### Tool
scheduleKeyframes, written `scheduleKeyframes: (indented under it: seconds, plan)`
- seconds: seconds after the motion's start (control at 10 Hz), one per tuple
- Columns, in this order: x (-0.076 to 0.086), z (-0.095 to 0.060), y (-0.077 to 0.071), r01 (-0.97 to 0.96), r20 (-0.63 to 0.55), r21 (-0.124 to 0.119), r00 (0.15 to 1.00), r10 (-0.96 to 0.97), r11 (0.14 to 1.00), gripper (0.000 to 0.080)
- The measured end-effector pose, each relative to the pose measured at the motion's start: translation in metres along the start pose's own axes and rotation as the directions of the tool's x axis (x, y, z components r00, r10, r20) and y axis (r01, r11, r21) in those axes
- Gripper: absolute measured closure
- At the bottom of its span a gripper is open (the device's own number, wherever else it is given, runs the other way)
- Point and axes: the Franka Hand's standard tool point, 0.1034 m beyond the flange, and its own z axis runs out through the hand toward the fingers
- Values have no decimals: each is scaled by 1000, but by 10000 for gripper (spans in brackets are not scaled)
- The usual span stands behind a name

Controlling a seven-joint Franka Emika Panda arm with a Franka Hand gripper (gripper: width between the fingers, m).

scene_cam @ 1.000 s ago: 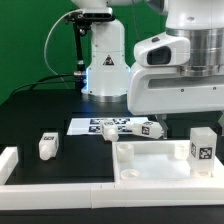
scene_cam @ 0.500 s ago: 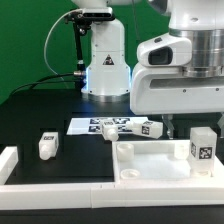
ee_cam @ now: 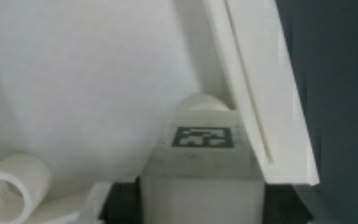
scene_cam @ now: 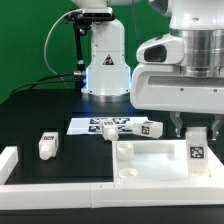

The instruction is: Assemble one leg

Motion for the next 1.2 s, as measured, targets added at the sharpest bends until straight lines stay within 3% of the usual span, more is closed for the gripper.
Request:
scheduleKeyframes:
  seconds: [0.2,0.4,0.5,0.6,0.7,0.9,1.0,1.1,1.2]
  plan:
    - [1,0,-2,-261,-11,7,965,261,965,511]
    - [1,0,-4,-507,-6,12,862,507,862,511]
    - [3,0,-7,-642,5,38,767,642,766,511]
    - [3,1,-14,-785,14,82,616,787,613,511]
    - [2,1,-17,-843,15,90,534,845,531,511]
    - [2,1,-16,-810,6,89,583,813,580,510]
    - [3,2,-15,-746,-7,86,662,750,660,421]
    - [5,0,-12,-562,-35,77,824,566,824,284]
    - [5,0,-12,-346,-66,56,935,349,937,174]
